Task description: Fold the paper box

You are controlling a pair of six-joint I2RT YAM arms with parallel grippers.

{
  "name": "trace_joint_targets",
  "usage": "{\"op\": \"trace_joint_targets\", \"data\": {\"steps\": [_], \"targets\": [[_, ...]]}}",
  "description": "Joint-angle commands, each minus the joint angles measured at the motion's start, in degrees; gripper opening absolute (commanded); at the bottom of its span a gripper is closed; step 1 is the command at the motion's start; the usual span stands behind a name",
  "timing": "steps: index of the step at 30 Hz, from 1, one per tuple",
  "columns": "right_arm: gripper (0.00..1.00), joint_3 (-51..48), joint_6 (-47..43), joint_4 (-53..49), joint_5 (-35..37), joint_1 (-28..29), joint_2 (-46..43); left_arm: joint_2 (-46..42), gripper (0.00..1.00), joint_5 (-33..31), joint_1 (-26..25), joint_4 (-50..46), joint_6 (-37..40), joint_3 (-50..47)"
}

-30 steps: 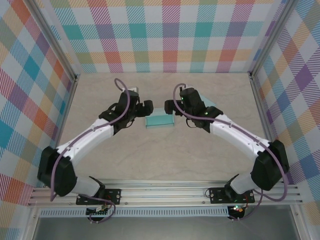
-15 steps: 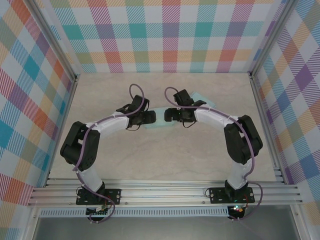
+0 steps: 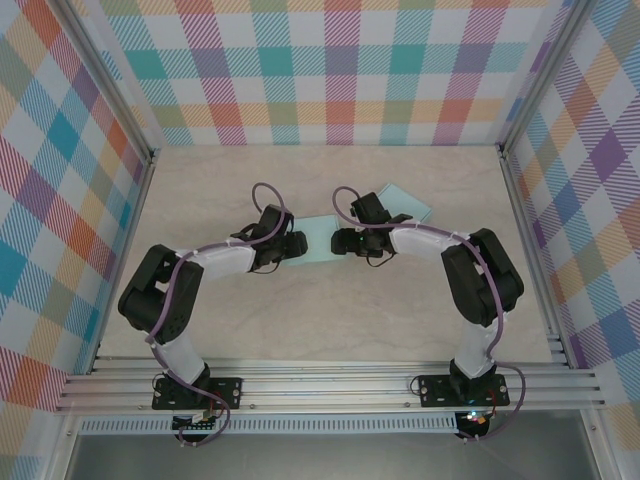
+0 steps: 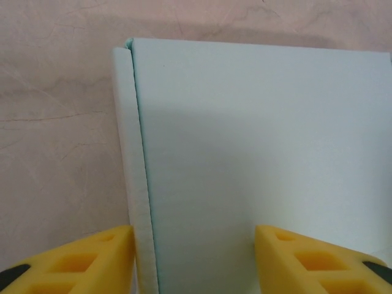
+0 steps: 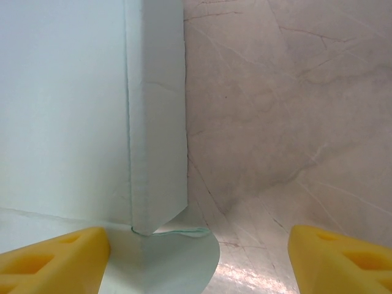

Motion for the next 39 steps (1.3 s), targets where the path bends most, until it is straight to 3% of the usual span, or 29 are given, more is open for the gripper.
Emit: {"op": "trace_joint_targets", "data": {"steps": [1,4,10,16,24,34,39], "targets": [[0.8,-1.4,-0.59,-0.82,-0.98,-0.04,-2.28,-3.17,0.59,0.24,0.51,-4.97,0.08,-0.39],[0.83,-1.7,-1.4,-0.95,-1.61,-0.3,-4.42,-5.54,0.72,-0.31,1.26,-7.49,1.06,0.86],[0.88,-3.49,-8.71,0.96,-2.2,-0.13,-9.48,-8.52,0.84,0.95,4.04,-9.18,1.73,1.94],[0.88,-6.49,-15.1,2.07,2.16,1.86,-14.41,-5.5,0.87,3.66,7.23,-9.07,2.56,3.67],[0.89,-7.67,-27.41,2.6,17.27,11.53,-15.14,6.47,0.74,12.84,9.99,-6.2,3.05,10.01],[0.88,-12.36,-38.51,9.79,18.85,15.9,-16.13,19.79,0.58,23.56,10.1,-7.68,4.2,24.39],[0.87,-11.31,-44.24,12.01,24.67,18.05,-12.64,22.13,0.55,27.45,10.1,-10.18,5.43,30.52]]}}
